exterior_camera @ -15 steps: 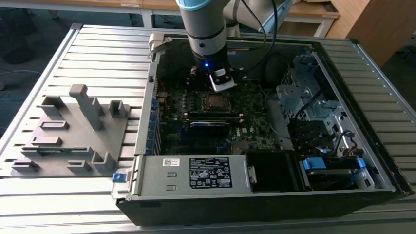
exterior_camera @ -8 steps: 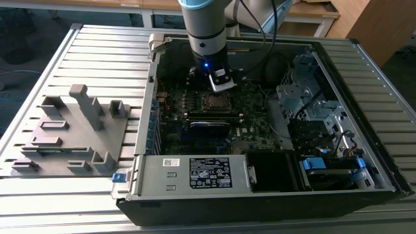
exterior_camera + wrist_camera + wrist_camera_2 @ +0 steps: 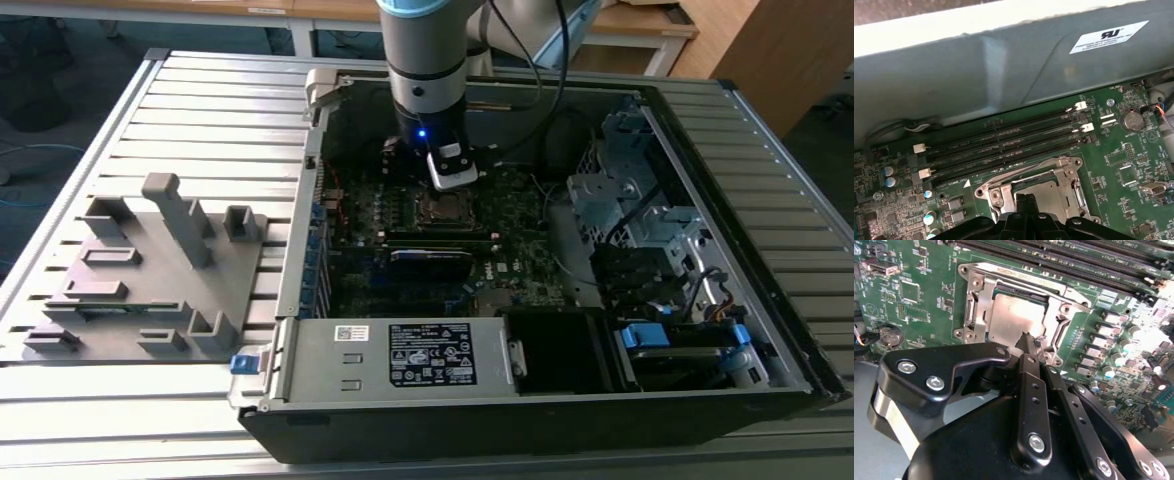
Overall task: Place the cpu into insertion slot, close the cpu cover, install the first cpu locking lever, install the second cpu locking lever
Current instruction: 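Install the first cpu locking lever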
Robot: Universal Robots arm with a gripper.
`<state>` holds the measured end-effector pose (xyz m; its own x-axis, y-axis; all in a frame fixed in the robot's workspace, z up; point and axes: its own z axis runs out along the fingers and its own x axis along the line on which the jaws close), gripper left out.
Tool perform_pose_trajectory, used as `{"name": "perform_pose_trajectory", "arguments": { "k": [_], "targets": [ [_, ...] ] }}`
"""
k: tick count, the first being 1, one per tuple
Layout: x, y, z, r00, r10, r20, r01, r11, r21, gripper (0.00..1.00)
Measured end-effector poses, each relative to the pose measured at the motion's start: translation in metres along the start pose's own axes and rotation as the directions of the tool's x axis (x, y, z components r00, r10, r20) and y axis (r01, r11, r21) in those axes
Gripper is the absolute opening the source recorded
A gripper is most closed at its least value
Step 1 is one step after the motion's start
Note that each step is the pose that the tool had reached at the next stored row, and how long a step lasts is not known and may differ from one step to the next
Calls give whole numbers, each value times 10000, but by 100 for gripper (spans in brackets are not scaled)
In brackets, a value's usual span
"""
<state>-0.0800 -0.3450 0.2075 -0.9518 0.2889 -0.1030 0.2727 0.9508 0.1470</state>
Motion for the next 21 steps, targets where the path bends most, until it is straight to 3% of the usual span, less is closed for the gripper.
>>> {"name": "perform_pose_trajectory", "arguments": {
  "k": [4,5,8,9,15,17,19,20,21],
  "targets": [
    [0,0,1,10000,0,-5,0,10000,2,10],
    [-1,4,2,10000,-5,5,5,10000,38,10],
    [-6,17,5,9999,-71,98,66,9987,508,10],
    [-12,19,7,9999,-84,100,78,9981,608,10],
    [-17,21,8,9999,-82,61,78,9979,643,10],
    [-18,22,8,9999,-66,-86,71,9976,687,10],
    [-21,22,10,9994,-32,-347,58,9971,763,10],
    [-22,22,10,9991,-23,-421,56,9969,787,10],
    [-21,22,9,9991,-20,-428,54,9969,790,10]
  ]
}}
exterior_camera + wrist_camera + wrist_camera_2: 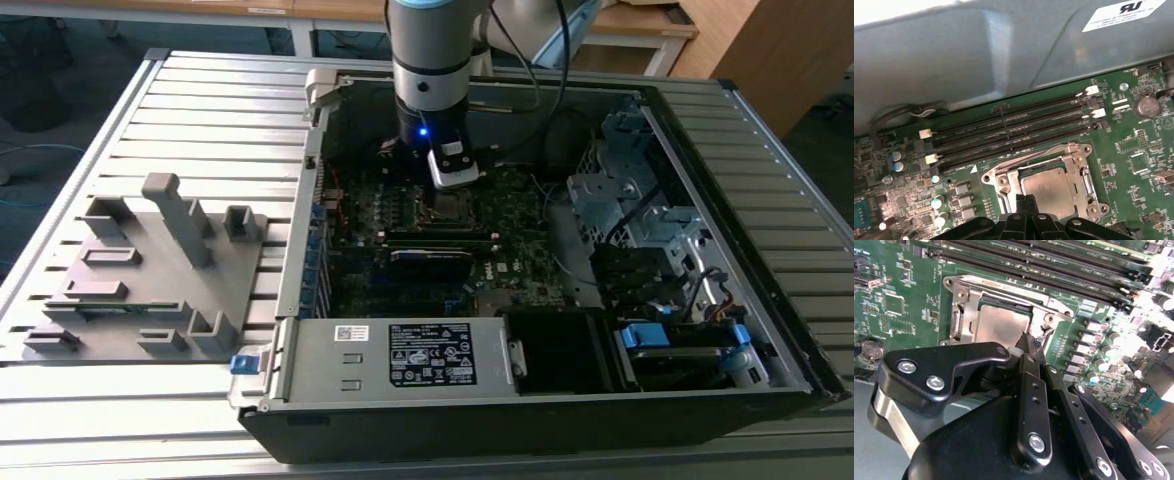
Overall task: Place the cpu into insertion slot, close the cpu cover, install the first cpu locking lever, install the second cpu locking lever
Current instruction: 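Install the first cpu locking lever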
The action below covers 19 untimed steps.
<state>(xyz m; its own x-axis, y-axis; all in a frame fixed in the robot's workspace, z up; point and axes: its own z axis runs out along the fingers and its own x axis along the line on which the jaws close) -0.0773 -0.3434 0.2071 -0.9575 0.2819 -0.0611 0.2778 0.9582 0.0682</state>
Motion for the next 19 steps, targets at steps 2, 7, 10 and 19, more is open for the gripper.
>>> {"name": "perform_pose_trajectory", "arguments": {
  "k": [2,7,10,19],
  "targets": [
    [0,0,0,10000,1,-14,-1,10000,4,10],
    [-59,17,7,10000,0,-20,0,10000,4,10],
    [-132,38,17,10000,0,-20,0,10000,4,10],
    [-216,63,35,10000,-57,-24,57,10000,1,10]
  ]
}}
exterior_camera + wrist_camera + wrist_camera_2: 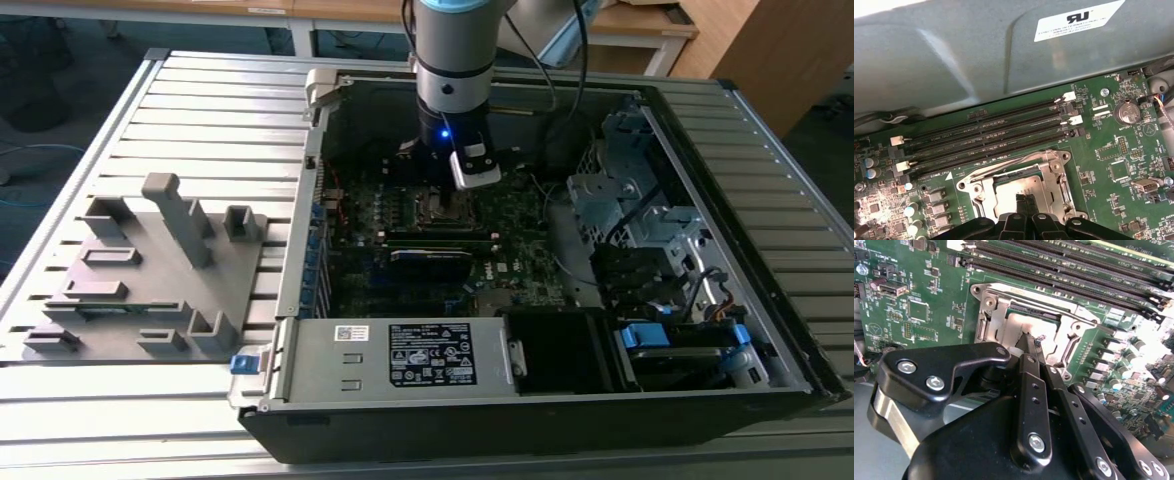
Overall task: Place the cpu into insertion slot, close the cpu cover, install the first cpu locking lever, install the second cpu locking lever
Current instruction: 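Install the first cpu locking lever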
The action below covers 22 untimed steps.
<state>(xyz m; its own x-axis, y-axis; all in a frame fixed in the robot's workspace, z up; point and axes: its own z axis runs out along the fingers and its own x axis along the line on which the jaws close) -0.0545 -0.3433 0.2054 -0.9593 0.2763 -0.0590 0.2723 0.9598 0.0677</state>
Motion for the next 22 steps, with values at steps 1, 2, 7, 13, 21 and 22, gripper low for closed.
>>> {"name": "perform_pose_trajectory", "arguments": {
  "k": [1,2,7,13,21,22],
  "targets": [
    [0,0,0,10000,-2,0,2,10000,0,10],
    [-1,0,0,10000,-3,0,3,10000,-1,10],
    [-1,0,1,9996,-291,-19,291,9996,-19,10],
    [-1,1,-13,9969,-788,-54,788,9969,-61,10],
    [-4,3,-47,9922,-1246,-82,1245,9922,-95,10],
    [-4,2,-48,9907,-1356,-90,1355,9907,-101,10]
  ]
}}
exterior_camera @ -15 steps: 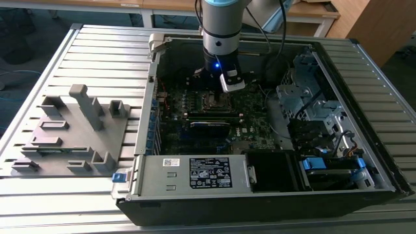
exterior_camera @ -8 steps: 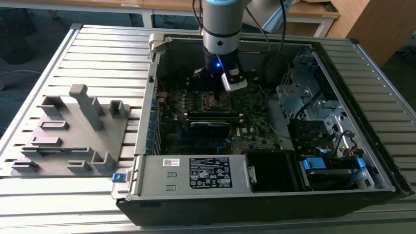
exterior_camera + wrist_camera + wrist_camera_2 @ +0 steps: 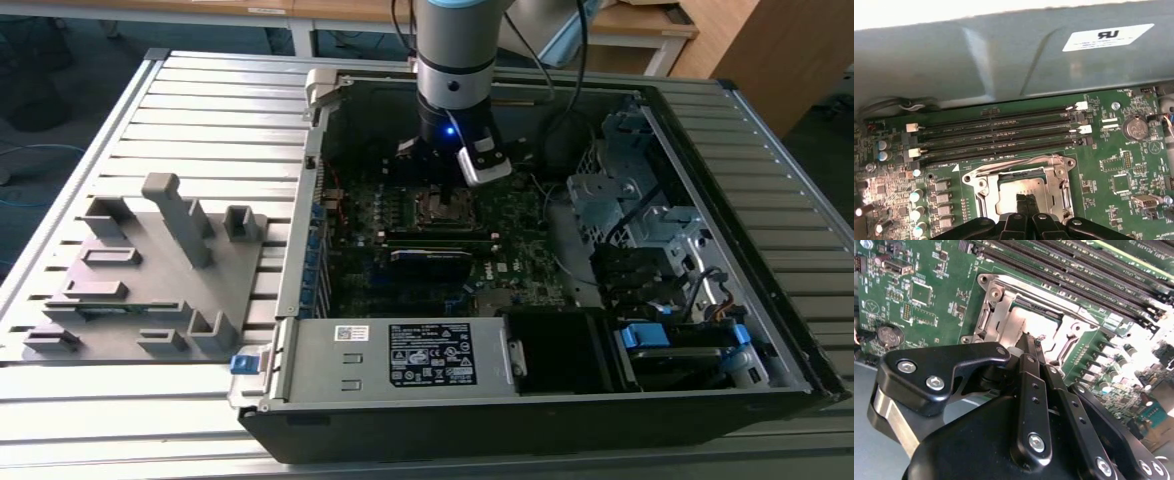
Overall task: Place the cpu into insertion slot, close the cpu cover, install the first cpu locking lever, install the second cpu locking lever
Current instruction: 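Install the first cpu locking lever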
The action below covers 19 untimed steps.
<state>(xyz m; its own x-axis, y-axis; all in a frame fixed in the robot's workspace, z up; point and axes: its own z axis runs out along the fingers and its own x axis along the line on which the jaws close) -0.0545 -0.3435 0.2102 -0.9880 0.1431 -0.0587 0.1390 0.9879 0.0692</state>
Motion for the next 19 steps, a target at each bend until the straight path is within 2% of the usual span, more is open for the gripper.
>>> {"name": "perform_pose_trajectory", "arguments": {
  "k": [2,9,12,19],
  "targets": [
    [0,0,0,9998,-173,-11,173,9998,-10,10],
    [0,0,0,9998,-190,-13,190,9998,-11,10],
    [0,0,1,9992,-402,-26,402,9992,-24,10],
    [0,0,-9,9992,-410,-28,410,9992,-23,10]
  ]
}}
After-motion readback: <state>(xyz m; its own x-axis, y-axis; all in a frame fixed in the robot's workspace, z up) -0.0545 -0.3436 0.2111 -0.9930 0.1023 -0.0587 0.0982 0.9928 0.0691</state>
